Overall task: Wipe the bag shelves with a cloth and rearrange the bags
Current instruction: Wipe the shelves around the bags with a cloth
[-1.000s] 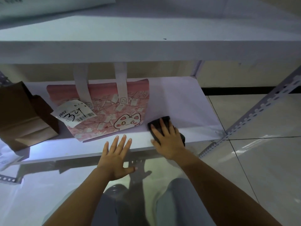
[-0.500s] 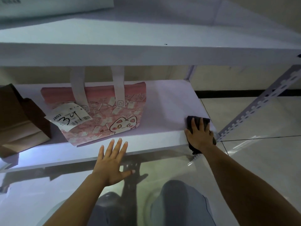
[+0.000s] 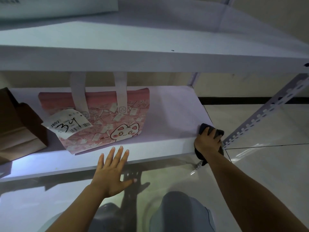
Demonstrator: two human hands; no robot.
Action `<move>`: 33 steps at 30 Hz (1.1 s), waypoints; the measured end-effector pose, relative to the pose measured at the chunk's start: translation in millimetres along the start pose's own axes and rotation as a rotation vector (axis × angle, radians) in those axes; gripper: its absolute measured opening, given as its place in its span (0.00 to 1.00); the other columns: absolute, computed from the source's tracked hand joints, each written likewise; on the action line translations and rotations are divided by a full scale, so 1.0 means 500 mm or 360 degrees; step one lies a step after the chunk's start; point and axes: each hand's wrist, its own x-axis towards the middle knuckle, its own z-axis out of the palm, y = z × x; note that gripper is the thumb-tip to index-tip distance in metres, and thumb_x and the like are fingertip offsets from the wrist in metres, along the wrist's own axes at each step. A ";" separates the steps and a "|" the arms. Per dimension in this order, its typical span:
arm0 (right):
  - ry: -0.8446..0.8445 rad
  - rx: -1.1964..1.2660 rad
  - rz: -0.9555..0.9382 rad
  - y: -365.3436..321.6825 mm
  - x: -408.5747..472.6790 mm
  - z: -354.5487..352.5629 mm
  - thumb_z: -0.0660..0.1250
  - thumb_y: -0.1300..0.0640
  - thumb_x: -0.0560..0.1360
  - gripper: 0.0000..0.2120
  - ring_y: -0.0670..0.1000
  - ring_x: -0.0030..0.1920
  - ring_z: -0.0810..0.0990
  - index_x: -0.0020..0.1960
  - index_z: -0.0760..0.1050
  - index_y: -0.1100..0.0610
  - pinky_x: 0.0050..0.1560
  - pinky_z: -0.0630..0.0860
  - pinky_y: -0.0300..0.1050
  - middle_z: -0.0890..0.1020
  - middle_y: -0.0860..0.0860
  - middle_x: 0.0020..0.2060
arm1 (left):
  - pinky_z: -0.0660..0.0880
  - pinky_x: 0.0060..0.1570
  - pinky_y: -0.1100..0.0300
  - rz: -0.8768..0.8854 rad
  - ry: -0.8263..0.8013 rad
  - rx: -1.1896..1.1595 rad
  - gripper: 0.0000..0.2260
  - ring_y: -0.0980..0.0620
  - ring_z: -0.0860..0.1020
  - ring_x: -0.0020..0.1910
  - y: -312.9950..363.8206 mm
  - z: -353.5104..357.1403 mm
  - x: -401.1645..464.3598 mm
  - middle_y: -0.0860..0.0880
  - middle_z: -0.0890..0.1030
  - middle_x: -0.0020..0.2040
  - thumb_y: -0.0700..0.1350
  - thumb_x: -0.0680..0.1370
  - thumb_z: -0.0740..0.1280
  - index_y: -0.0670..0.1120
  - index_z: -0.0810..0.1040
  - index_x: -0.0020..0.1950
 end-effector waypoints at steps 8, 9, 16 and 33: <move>0.0195 -0.0083 -0.0617 0.015 -0.080 0.032 0.51 0.53 0.79 0.27 0.67 0.73 0.57 0.75 0.57 0.60 0.70 0.59 0.64 0.60 0.64 0.74 | 0.45 0.68 0.48 0.0000 -0.0070 -0.0093 0.44 0.37 0.64 0.71 0.007 -0.019 -0.005 0.43 0.66 0.73 0.76 0.68 0.51 0.49 0.61 0.75; 0.0161 -0.0100 -0.0719 -0.008 -0.112 0.038 0.51 0.53 0.79 0.26 0.64 0.74 0.56 0.76 0.56 0.59 0.72 0.57 0.61 0.58 0.62 0.75 | 0.45 0.68 0.48 0.0007 -0.0057 -0.0093 0.44 0.37 0.64 0.71 0.008 -0.020 -0.005 0.43 0.65 0.73 0.77 0.68 0.51 0.49 0.61 0.75; -0.0036 -0.0246 -0.1339 -0.176 -0.228 0.084 0.42 0.46 0.80 0.28 0.61 0.76 0.49 0.77 0.48 0.53 0.74 0.46 0.56 0.51 0.56 0.77 | 0.36 0.70 0.44 0.0011 0.0017 -0.0095 0.48 0.43 0.42 0.75 0.005 -0.019 -0.007 0.50 0.44 0.77 0.79 0.67 0.45 0.51 0.45 0.78; 0.0178 -0.0130 -0.1078 -0.090 -0.173 0.050 0.45 0.44 0.75 0.31 0.67 0.67 0.69 0.71 0.68 0.59 0.63 0.70 0.64 0.69 0.64 0.69 | 0.35 0.71 0.41 -0.0031 -0.0247 -0.0046 0.49 0.45 0.30 0.73 0.014 -0.050 -0.009 0.49 0.30 0.74 0.79 0.61 0.36 0.52 0.29 0.73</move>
